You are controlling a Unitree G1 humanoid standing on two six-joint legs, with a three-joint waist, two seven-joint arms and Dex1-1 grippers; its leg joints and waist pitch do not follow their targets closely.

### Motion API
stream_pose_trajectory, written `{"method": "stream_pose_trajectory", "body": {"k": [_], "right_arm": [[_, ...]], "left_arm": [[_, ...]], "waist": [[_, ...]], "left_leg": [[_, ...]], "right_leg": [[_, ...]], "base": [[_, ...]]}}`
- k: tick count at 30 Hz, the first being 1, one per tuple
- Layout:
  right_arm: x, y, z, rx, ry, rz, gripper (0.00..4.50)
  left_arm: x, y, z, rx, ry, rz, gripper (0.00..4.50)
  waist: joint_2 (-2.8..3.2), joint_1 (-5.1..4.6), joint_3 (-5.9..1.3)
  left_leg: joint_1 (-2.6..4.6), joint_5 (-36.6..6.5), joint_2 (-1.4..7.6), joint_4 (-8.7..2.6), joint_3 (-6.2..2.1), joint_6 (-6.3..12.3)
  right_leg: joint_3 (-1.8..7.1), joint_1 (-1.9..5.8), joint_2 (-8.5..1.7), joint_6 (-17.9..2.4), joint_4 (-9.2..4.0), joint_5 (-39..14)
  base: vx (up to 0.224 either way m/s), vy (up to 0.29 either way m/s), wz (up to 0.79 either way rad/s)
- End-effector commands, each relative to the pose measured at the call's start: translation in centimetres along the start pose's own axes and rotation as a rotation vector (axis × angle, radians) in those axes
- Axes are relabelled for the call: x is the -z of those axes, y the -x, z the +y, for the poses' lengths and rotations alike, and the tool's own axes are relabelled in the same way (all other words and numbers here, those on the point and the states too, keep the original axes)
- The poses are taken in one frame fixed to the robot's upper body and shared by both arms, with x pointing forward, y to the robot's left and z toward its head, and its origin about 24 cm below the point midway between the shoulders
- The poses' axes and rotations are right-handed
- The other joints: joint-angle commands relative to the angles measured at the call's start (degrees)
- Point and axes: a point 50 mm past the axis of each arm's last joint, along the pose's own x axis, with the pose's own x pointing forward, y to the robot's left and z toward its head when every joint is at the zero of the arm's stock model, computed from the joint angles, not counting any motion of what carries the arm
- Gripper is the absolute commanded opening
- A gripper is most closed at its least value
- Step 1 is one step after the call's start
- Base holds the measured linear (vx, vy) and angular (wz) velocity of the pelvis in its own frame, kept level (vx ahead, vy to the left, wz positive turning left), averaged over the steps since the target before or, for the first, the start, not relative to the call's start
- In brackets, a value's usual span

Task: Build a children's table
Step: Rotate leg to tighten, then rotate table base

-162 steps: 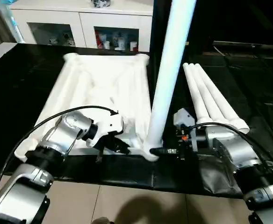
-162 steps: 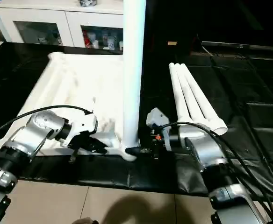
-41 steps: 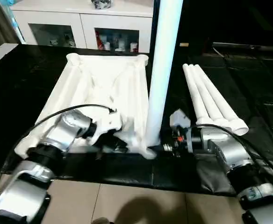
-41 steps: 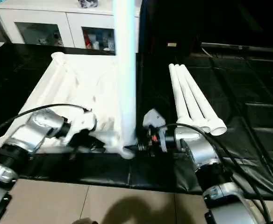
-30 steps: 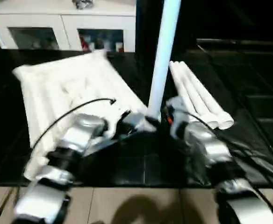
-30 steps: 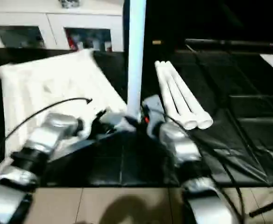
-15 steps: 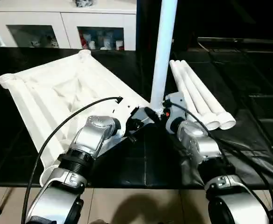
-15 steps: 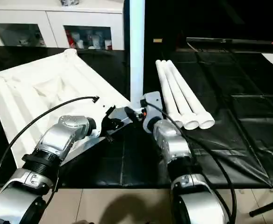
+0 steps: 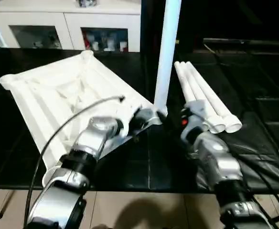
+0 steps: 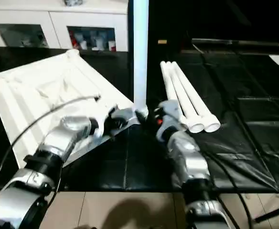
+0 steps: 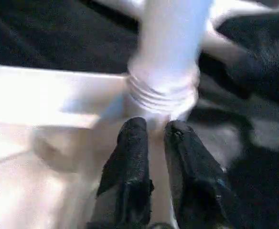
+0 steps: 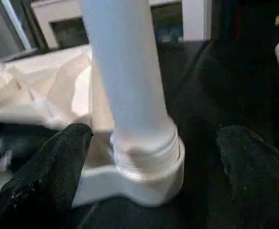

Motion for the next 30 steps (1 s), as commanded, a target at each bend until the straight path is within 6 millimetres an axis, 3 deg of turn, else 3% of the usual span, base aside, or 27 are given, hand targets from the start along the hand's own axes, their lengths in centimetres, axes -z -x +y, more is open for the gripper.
{"method": "stream_pose_trajectory", "body": {"k": [1, 5, 7, 9, 12, 13, 14, 16, 17, 19, 20, 21, 22, 23, 24, 30], "right_arm": [[0.2, 0.5, 0.3, -0.046, 0.002, 0.031, 4.5], [0.8, 0.7, 0.5, -0.089, 0.035, 0.102, 4.5], [1.3, 0.5, 0.6, -0.117, 0.074, 0.158, 4.5], [1.6, 0.3, 0.8, -0.141, 0.1, 0.189, 4.5], [2.0, -0.1, 1.1, -0.173, 0.125, 0.23, 4.5], [2.2, -0.5, 1.3, -0.187, 0.14, 0.257, 4.5], [2.2, -0.5, 1.3, -0.187, 0.14, 0.257, 4.5], [2.4, -1.2, 1.8, -0.225, 0.165, 0.299, 4.5], [2.4, -1.2, 1.8, -0.225, 0.165, 0.299, 4.5], [2.3, -1.8, 2.5, -0.275, 0.196, 0.32, 4.5], [2.3, -1.8, 2.5, -0.275, 0.196, 0.32, 4.5], [2.3, -2.0, 2.7, -0.289, 0.204, 0.324, 4.5], [2.3, -2.1, 2.9, -0.3, 0.202, 0.327, 4.5], [2.3, -2.2, 3.0, -0.303, 0.2, 0.328, 4.5], [2.4, -2.2, 3.1, -0.305, 0.199, 0.329, 4.5], [2.9, -2.5, 3.5, -0.33, 0.2, 0.355, 4.5]], "left_arm": [[-1.2, 0.5, 1.0, -0.048, 0.007, -0.059, 0.96], [-2.5, 2.1, 2.6, -0.109, -0.007, -0.076, 0.96], [-3.6, 4.1, 4.0, -0.162, -0.068, -0.051, 0.96], [-3.9, 6.1, 5.0, -0.202, -0.17, 0.011, 0.67], [-4.3, 9.0, 6.3, -0.26, -0.258, 0.084, 0.57], [-4.2, 10.4, 7.1, -0.294, -0.278, 0.136, 0.46], [-4.2, 10.4, 7.1, -0.294, -0.278, 0.136, 0.46], [-3.0, 13.2, 8.9, -0.382, -0.327, 0.29, 0.22], [-3.0, 13.2, 8.9, -0.382, -0.327, 0.29, 0.17], [-1.4, 16.8, 10.8, -0.521, -0.328, 0.462, 0.09], [-1.4, 16.8, 10.8, -0.521, -0.328, 0.462, 0.04], [-1.0, 18.1, 11.2, -0.573, -0.319, 0.517, 0.04], [-0.4, 18.8, 11.3, -0.599, -0.307, 0.556, 0.04], [-0.1, 19.0, 11.4, -0.607, -0.302, 0.57, 0.04], [0.0, 19.1, 11.4, -0.611, -0.3, 0.577, 0.04], [1.4, 19.9, 10.9, -0.609, -0.275, 0.683, 0.04]], "waist": [[-0.64, 0.36, -4.06], [-0.6, 0.38, -4.07], [-0.43, 0.36, -3.98], [-0.42, 0.17, -4.02], [-0.26, -0.06, -3.81], [0.04, -0.03, -3.86], [0.02, -0.17, -3.8], [0.17, -0.07, -3.86], [0.27, -0.12, -3.86], [0.29, -0.43, -3.86], [0.4, -0.35, -3.93], [0.47, -0.47, -3.87], [-2.1, -0.61, -3.82], [-0.71, 0.07, -3.84], [-0.32, 0.09, -3.77], [-0.3, 0.57, -3.71]], "left_leg": [[0.45, -11.42, 0.7, -3.72, -0.11, 2.05], [0.42, -10.92, 0.81, -3.66, -0.14, 2.12], [0.44, -11.02, 0.83, -3.68, -0.14, 1.85], [0.3, -10.51, 0.91, -3.76, -0.27, 1.43], [0.66, -11.49, 1.03, -3.78, -0.18, 0.82], [0.78, -11.35, 1.09, -3.8, -0.21, 0.07], [0.66, -11.13, 0.95, -3.81, -0.12, 0.08], [0.83, -11.2, 0.94, -3.77, -0.11, -0.22], [0.68, -11.44, 0.89, -3.79, -0.2, -0.45], [0.63, -12.02, 0.8, -3.87, -0.19, -0.9], [0.8, -12.13, 0.88, -3.84, -0.28, -1.14], [0.77, -12.29, 0.85, -3.84, -0.25, -1.22], [0.59, -12.03, 0.9, -3.95, 0.01, -0.57], [0.75, -11.06, 0.94, -3.97, -0.24, -0.43], [0.93, -11.06, 1.1, -3.98, -0.17, -0.63], [1.35, -14.66, 1.23, -4.2, -0.29, -2.67]], "right_leg": [[2.0, 3.31, -3.68, -10.22, -4.46, -12.68], [2.01, 3.23, -3.87, -10.86, -4.25, -12.06], [2.0, 3.13, -3.87, -10.88, -4.27, -12.41], [2.03, 3.16, -3.86, -10.56, -4.0, -12.14], [2.2, 2.72, -3.81, -10.68, -4.06, -13.18], [2.17, 2.62, -3.78, -11.09, -3.78, -12.8], [2.17, 2.61, -3.59, -11.2, -3.77, -12.38], [2.21, 2.5, -3.56, -11.4, -3.61, -11.18], [2.17, 2.58, -3.52, -11.27, -3.43, -10.86], [2.22, 2.67, -3.45, -10.91, -3.44, -10.61], [2.2, 2.6, -3.6, -11.05, -3.31, -10.58], [2.23, 2.55, -3.54, -11.22, -3.31, -10.38], [2.15, 2.73, -3.48, -11.05, -3.57, -10.97], [2.31, 2.67, -3.93, -11.03, -3.23, -11.78], [2.34, 2.26, -3.78, -11.24, -3.38, -11.07], [2.28, 2.06, -3.66, -12.18, -3.3, -9.35]], "base": [[0.0, 0.0, 0.0], [0.0, 0.0, 0.0], [0.0, 0.0, 0.0], [0.0, 0.0, 0.0], [0.0, 0.0, 0.0], [0.0, 0.0, 0.0], [0.0, 0.0, 0.0], [0.0, 0.0, 0.0], [0.0, 0.0, 0.0], [0.0, 0.0, 0.0], [0.0, 0.0, 0.0], [0.0, 0.0, 0.0], [0.0, 0.0, 0.0], [0.0, 0.0, 0.0], [0.0, 0.0, 0.0], [0.0, 0.0, 0.0]]}}
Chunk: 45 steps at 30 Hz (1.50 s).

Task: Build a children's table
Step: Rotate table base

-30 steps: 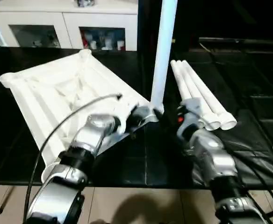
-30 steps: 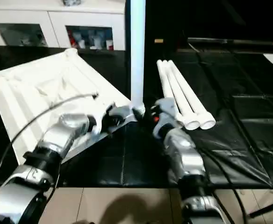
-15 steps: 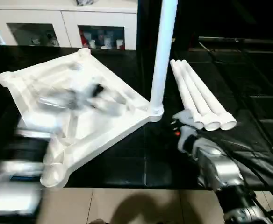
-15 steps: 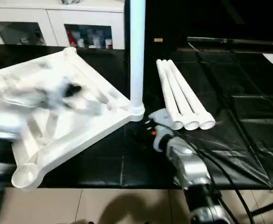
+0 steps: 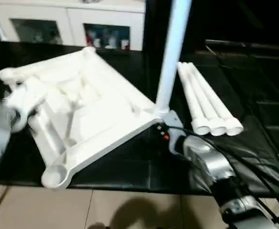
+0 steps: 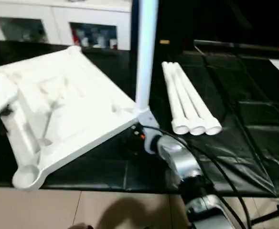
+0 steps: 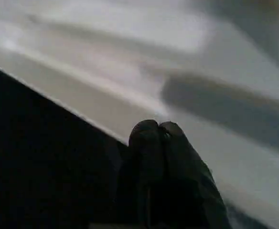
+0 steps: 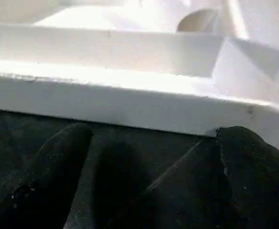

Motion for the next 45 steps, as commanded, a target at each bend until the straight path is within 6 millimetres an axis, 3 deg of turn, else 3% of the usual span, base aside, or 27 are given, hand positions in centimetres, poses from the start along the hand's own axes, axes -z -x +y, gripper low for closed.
{"method": "stream_pose_trajectory", "body": {"k": [1, 3, 4, 9, 10, 13, 15, 16, 21, 25, 30, 32, 37, 40, 45], "right_arm": [[-0.2, -0.3, 0.0, -0.003, 0.015, 0.008, 4.5], [-0.3, -0.5, 0.0, 0.003, 0.01, 0.006, 4.5], [-0.4, -0.6, 0.0, 0.009, 0.01, 0.004, 4.5], [-0.8, -1.2, -0.2, 0.045, -0.008, -0.009, 4.5], [-1.0, -1.6, -0.2, 0.067, -0.02, -0.015, 4.5], [-1.1, -2.0, -0.3, 0.089, -0.032, -0.016, 4.5], [-1.4, -2.3, -0.5, 0.112, -0.043, -0.021, 4.5], [-1.4, -2.3, -0.5, 0.112, -0.043, -0.021, 4.5], [-1.8, -2.6, -0.7, 0.128, -0.045, -0.021, 4.5], [-2.3, -3.2, -0.6, 0.131, -0.036, -0.023, 4.5], [-2.5, -3.4, -0.5, 0.131, -0.037, -0.03, 4.5], [-2.5, -3.4, -0.5, 0.133, -0.036, -0.033, 4.5], [-2.3, -3.1, -0.9, 0.166, -0.029, -0.035, 4.5], [-1.7, -2.3, -2.2, 0.253, -0.052, -0.01, 4.5], [-1.9, -1.1, -3.5, 0.319, -0.075, -0.037, 4.5]], "left_arm": [[-0.1, 0.2, -0.1, 0.018, -0.028, 0.016, 0.04], [0.1, 0.0, -0.5, 0.045, -0.018, 0.021, 0.04], [0.3, -0.2, -0.8, 0.061, -0.026, 0.031, 0.04], [0.1, -0.8, -2.8, 0.199, -0.034, -0.011, 0.04], [-0.1, -0.9, -4.5, 0.306, -0.048, -0.026, 0.04], [0.0, -0.7, -6.5, 0.448, -0.129, -0.032, 0.04], [0.3, 0.5, -8.9, 0.64, -0.185, -0.014, 0.04], [0.3, 0.5, -8.9, 0.64, -0.185, -0.014, 0.04], [-1.2, 1.1, -11.2, 0.798, -0.151, -0.113, 0.04], [-3.6, 1.5, -12.9, 0.883, -0.168, -0.221, 0.04], [-5.7, 0.3, -13.7, 0.822, -0.169, -0.316, 0.04], [-6.9, -1.4, -13.3, 0.671, -0.155, -0.348, 0.04], [-7.8, -3.4, -12.0, 0.487, -0.121, -0.352, 0.04], [-8.2, -4.1, -11.4, 0.413, -0.111, -0.373, 0.04], [-8.8, -4.1, -11.4, 0.416, -0.077, -0.445, 0.04]], "waist": [[2.19, -0.02, -3.94], [1.78, 0.11, -3.98], [2.16, 0.17, -3.97], [2.01, 0.08, -3.93], [2.1, 0.0, -3.8], [2.32, -0.04, -3.72], [1.99, -0.23, -3.55], [1.73, -0.26, -3.59], [1.88, -0.65, -3.58], [1.78, -1.05, -3.81], [1.59, -1.29, -4.03], [1.57, -1.33, -3.99], [1.42, -1.53, -4.07], [1.68, -1.33, -4.21], [1.48, -0.94, -4.45]], "left_leg": [[1.73, -15.2, 1.11, -4.32, -0.3, -2.76], [1.59, -15.21, 1.0, -4.29, -0.3, -2.85], [1.55, -15.07, 0.99, -4.29, -0.4, -2.95], [1.61, -16.48, 0.98, -4.32, -0.45, -3.44], [1.65, -17.35, 1.03, -4.41, -0.49, -3.57], [1.86, -19.04, 1.15, -4.55, -0.65, -3.9], [1.78, -19.76, 1.19, -4.68, -0.65, -3.82], [1.83, -19.39, 1.18, -4.6, -0.6, -3.66], [1.89, -18.46, 0.96, -4.54, -0.41, -3.99], [1.66, -16.62, 0.83, -4.32, -0.2, -3.71], [1.42, -14.58, 0.63, -4.02, -0.11, -2.99], [1.49, -14.73, 0.63, -3.95, -0.03, -2.61], [1.3, -15.05, 0.56, -3.98, -0.22, -2.33], [1.51, -14.22, 0.71, -3.93, -0.23, -2.31], [1.32, -11.88, 0.72, -3.74, -0.07, -1.97]], "right_leg": [[2.29, 2.48, -3.76, -12.12, -3.47, -9.35], [2.34, 2.7, -3.84, -11.98, -3.48, -9.5], [2.35, 2.71, -3.87, -12.03, -3.39, -9.45], [2.38, 2.62, -3.95, -12.05, -3.56, -11.56], [2.39, 2.54, -3.94, -12.09, -3.69, -12.4], [2.41, 2.41, -4.11, -12.08, -3.88, -14.92], [2.44, 2.42, -4.04, -12.0, -3.9, -16.1], [2.49, 2.39, -4.13, -12.07, -3.79, -16.59], [2.42, 2.45, -3.71, -11.59, -3.76, -15.73], [2.49, 2.8, -3.67, -12.0, -3.6, -13.33], [2.45, 3.22, -3.63, -11.92, -3.48, -11.64], [2.42, 3.12, -3.48, -11.76, -3.73, -11.74], [2.33, 3.22, -3.61, -10.6, -3.95, -14.24], [2.26, 3.11, -3.51, -11.3, -3.78, -11.95], [2.26, 3.55, -3.54, -12.44, -3.17, -6.63]], "base": [[0.0, 0.0, 0.0], [0.0, 0.0, 0.0], [0.0, 0.0, 0.0], [0.0, 0.0, 0.0], [0.0, 0.0, 0.0], [0.0, 0.0, 0.0], [0.0, 0.0, 0.0], [0.0, 0.0, 0.0], [0.0, 0.0, 0.0], [0.0, 0.0, 0.0], [0.0, 0.0, 0.0], [0.0, 0.0, 0.0], [0.0, 0.0, 0.0], [0.0, 0.0, 0.0], [0.0, 0.0, 0.0]]}}
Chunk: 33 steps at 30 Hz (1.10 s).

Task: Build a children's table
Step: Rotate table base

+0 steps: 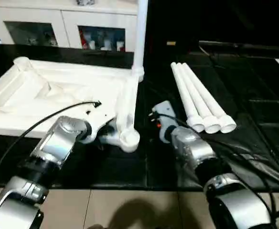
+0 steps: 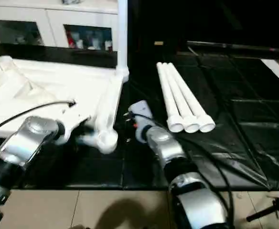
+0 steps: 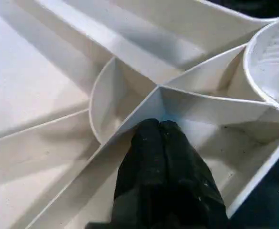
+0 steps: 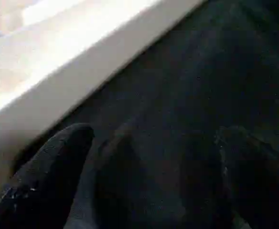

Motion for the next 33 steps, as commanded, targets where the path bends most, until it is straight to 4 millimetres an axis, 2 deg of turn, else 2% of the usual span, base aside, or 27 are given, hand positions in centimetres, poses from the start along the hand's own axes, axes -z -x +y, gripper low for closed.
{"method": "stream_pose_trajectory", "body": {"k": [1, 3, 6, 8, 10, 11, 13, 14, 15, 19, 21, 23, 27, 33], "right_arm": [[-0.7, 0.3, -0.5, 0.022, -0.031, -0.042, 4.5], [-1.4, 0.5, -0.8, 0.04, -0.051, -0.079, 4.5], [-1.8, 0.6, -1.2, 0.095, 0.012, -0.057, 4.5], [-2.6, 0.5, -1.4, 0.114, 0.079, -0.033, 4.5], [-3.5, 0.5, -1.6, 0.118, 0.063, -0.039, 4.5], [-4.4, 0.3, -2.3, 0.158, 0.032, -0.017, 4.5], [-4.7, 0.3, -2.6, 0.172, 0.026, -0.011, 4.5], [-4.9, 0.3, -3.0, 0.199, 0.005, 0.001, 4.5], [-5.0, 0.3, -3.5, 0.239, -0.021, 0.022, 4.5], [-6.0, 0.5, -5.1, 0.334, -0.042, 0.04, 4.5], [-6.1, 0.5, -5.3, 0.345, -0.046, 0.055, 4.5], [-6.2, 0.7, -6.0, 0.386, -0.05, 0.069, 4.5], [-6.4, 0.9, -6.5, 0.423, -0.082, 0.075, 4.5], [-6.0, 1.1, -7.0, 0.445, -0.113, 0.091, 4.5]], "left_arm": [[-0.6, 0.3, 0.5, -0.024, 0.009, -0.047, 0.04], [-0.8, 0.7, 0.4, 0.003, 0.024, -0.072, 0.04], [-0.7, 1.3, 0.3, 0.046, 0.024, -0.086, 0.04], [-0.8, 2.0, 0.3, 0.075, -0.003, -0.108, 0.04], [-0.9, 2.7, 0.7, 0.075, -0.004, -0.123, 0.04], [-1.1, 3.8, 1.0, 0.106, 0.021, -0.143, 0.04], [-1.3, 4.2, 1.0, 0.122, 0.017, -0.154, 0.33], [-1.5, 4.6, 1.0, 0.135, 0.02, -0.163, 0.33], [-1.7, 5.0, 0.9, 0.153, 0.019, -0.171, 0.44], [-2.8, 6.2, -0.1, 0.239, -0.002, -0.214, 0.78], [-3.1, 6.4, -0.4, 0.257, 0.002, -0.226, 0.87], [-3.3, 6.6, -0.6, 0.265, 0.002, -0.228, 1.15], [-3.2, 6.8, -0.9, 0.266, -0.001, -0.218, 1.41], [-3.0, 7.0, -1.2, 0.272, 0.004, -0.204, 1.83]], "waist": [[1.14, 0.31, -4.63], [1.11, 0.32, -4.53], [1.24, 0.34, -4.41], [1.4, 0.32, -4.27], [1.4, 0.24, -4.32], [1.63, 0.21, -4.33], [1.61, 0.15, -4.25], [1.65, 0.06, -4.15], [1.49, 0.13, -4.16], [1.68, 0.39, -4.24], [1.55, 0.46, -4.27], [1.32, 0.36, -4.35], [0.93, 0.47, -4.28], [1.02, 0.44, -4.13]], "left_leg": [[0.79, -11.78, 0.72, -3.65, -0.04, -1.75], [0.69, -12.03, 0.74, -3.69, -0.04, -1.6], [0.85, -12.56, 0.79, -3.75, 0.0, -1.74], [0.97, -13.76, 0.77, -3.85, -0.02, -2.54], [1.02, -14.24, 0.75, -3.83, -0.05, -2.84], [1.11, -14.35, 0.74, -3.81, -0.06, -3.06], [1.19, -14.93, 0.72, -3.73, 0.0, -3.44], [1.11, -15.31, 0.71, -3.77, -0.04, -3.7], [1.14, -15.22, 0.71, -3.79, 0.0, -3.79], [1.14, -14.21, 0.65, -3.62, 0.14, -4.3], [0.88, -13.55, 0.55, -3.59, 0.17, -4.19], [0.71, -12.77, 0.49, -3.51, 0.18, -4.03], [0.56, -12.52, 0.41, -3.39, 0.29, -3.6], [0.61, -14.28, 0.41, -3.32, 0.26, -3.66]], "right_leg": [[2.18, 3.18, -3.63, -12.39, -3.3, -6.55], [2.21, 3.23, -3.75, -12.48, -3.32, -6.81], [2.15, 2.9, -3.61, -12.55, -3.41, -8.1], [2.16, 2.74, -3.52, -12.21, -3.55, -10.0], [2.23, 2.8, -3.55, -11.9, -3.48, -10.12], [2.22, 2.67, -3.51, -11.92, -3.39, -10.02], [2.24, 2.52, -3.48, -12.07, -3.42, -10.48], [2.26, 2.48, -3.52, -12.13, -3.27, -10.85], [2.23, 2.52, -3.46, -11.97, -3.35, -10.91], [2.15, 2.42, -3.31, -12.23, -2.89, -8.15], [2.13, 2.64, -3.23, -12.36, -2.7, -6.71], [2.12, 2.84, -3.28, -12.37, -2.55, -6.26], [2.17, 2.87, -3.28, -11.58, -2.69, -7.71], [2.16, 2.52, -3.3, -10.82, -2.96, -11.16]], "base": [[0.0, 0.0, 0.0], [0.0, 0.0, 0.0], [0.0, 0.0, 0.0], [0.0, 0.0, 0.0], [0.0, 0.0, 0.0], [0.0, 0.0, 0.0], [0.0, 0.0, 0.0], [0.0, 0.0, 0.0], [0.0, 0.0, 0.0], [0.0, 0.0, 0.0], [0.0, 0.0, 0.0], [0.0, 0.0, 0.0], [0.0, 0.0, 0.0], [0.0, 0.0, 0.0]]}}
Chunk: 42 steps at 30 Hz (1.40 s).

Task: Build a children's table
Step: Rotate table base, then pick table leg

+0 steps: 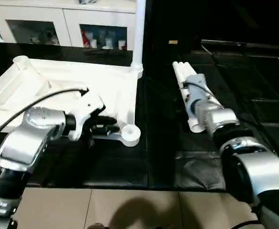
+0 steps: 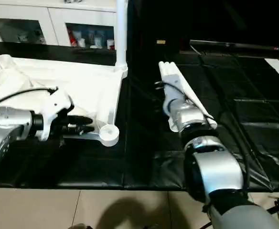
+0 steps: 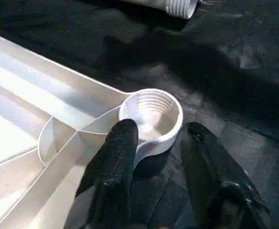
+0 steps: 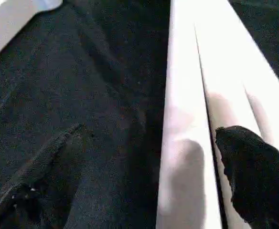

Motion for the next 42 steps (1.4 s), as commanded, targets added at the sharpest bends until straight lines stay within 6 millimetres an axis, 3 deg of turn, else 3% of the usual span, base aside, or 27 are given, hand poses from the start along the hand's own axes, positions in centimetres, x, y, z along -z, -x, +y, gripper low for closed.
{"method": "stream_pose_trajectory", "body": {"k": [1, 7, 13, 26, 31, 42], "right_arm": [[-0.6, 0.1, -0.4, 0.017, -0.021, -0.007, 4.5], [0.6, 0.0, -0.7, 0.024, -0.041, 0.062, 4.5], [1.0, 0.1, -1.2, 0.036, -0.052, 0.097, 4.5], [1.2, 0.4, -1.2, -0.049, -0.076, 0.199, 4.5], [2.0, 0.4, -1.3, -0.078, -0.07, 0.239, 4.04], [3.3, 0.5, -1.5, -0.086, -0.095, 0.284, 3.1]], "left_arm": [[-0.3, 0.2, -0.2, -0.002, -0.009, 0.001, 2.01], [-0.5, 0.0, -0.3, 0.007, -0.022, 0.007, 2.5], [-0.6, -0.2, -0.5, 0.023, -0.026, 0.007, 2.89], [-0.7, -0.3, -0.7, 0.053, -0.029, 0.009, 4.11], [-0.8, -0.5, -0.9, 0.061, -0.031, 0.007, 4.5], [-0.9, -0.5, -0.9, 0.062, -0.032, 0.007, 4.5]], "waist": [[1.03, 0.21, -4.17], [1.14, 0.15, -4.14], [1.24, 0.2, -4.31], [1.09, 0.28, -4.29], [0.86, 0.37, -4.28], [0.87, 0.54, -4.31]], "left_leg": [[0.86, -14.9, 0.37, -3.41, 0.19, -3.64], [0.86, -16.41, 0.35, -3.38, 0.05, -3.95], [0.74, -15.03, 0.31, -3.27, 0.06, -3.9], [0.7, -15.3, 0.36, -3.2, 0.05, -3.65], [0.67, -14.86, 0.42, -3.17, 0.11, -3.5], [0.7, -14.29, 0.48, -3.15, 0.13, -3.51]], "right_leg": [[2.12, 2.91, -3.28, -10.85, -3.62, -11.83], [2.06, 2.81, -3.22, -10.48, -3.72, -13.79], [2.0, 2.95, -3.14, -11.03, -3.39, -11.04], [1.96, 3.02, -3.18, -11.51, -3.41, -11.61], [1.97, 3.04, -3.28, -11.58, -3.48, -12.26], [1.96, 3.04, -3.36, -11.59, -3.43, -12.31]], "base": [[0.0, 0.0, 0.0], [0.0, 0.0, 0.0], [0.0, 0.0, 0.0], [0.0, 0.0, 0.0], [0.0, 0.0, 0.0], [0.0, 0.0, 0.0]]}}
